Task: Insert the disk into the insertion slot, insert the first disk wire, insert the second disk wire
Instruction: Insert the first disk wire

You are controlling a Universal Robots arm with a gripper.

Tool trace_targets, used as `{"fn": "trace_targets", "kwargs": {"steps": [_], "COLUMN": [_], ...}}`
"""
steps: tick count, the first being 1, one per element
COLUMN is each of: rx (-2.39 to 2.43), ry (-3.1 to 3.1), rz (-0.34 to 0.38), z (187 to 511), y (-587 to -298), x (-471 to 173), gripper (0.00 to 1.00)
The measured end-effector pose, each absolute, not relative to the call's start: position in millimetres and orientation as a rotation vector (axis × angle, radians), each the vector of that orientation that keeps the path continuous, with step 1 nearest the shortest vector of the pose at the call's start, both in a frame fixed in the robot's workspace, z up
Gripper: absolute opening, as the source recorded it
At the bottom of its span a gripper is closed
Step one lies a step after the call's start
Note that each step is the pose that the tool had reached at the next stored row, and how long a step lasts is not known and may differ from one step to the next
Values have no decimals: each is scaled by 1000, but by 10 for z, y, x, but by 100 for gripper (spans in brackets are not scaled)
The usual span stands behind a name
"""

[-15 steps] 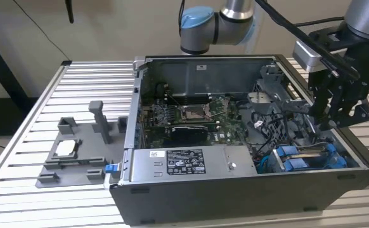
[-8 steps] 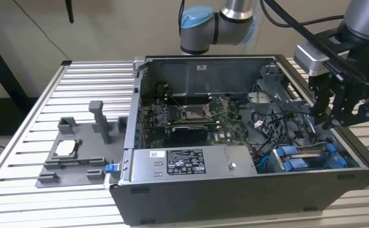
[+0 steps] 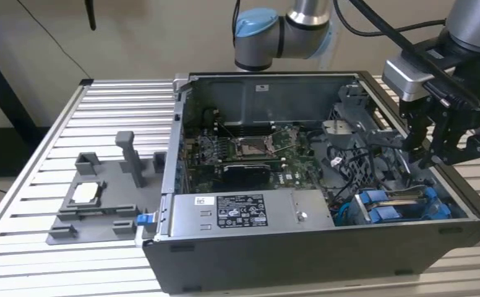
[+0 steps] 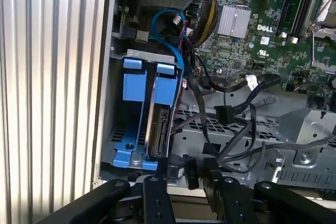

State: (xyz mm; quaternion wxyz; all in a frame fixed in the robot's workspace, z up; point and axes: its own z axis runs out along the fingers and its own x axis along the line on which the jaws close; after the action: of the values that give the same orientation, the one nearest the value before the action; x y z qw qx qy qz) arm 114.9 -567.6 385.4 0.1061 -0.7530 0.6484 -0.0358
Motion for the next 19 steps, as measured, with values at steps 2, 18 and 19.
{"fn": "trace_targets", "kwargs": {"steps": [2,18,19], "rx": [-2218,-2220,-2222], "ry": [1910,1911,1913], "rz": [-105,-105,-105], "z": [3854,3851,3849], "y": [-5676,-5676,-5676], "x": [1149,1154,1160], "gripper": [41,19,19]}}
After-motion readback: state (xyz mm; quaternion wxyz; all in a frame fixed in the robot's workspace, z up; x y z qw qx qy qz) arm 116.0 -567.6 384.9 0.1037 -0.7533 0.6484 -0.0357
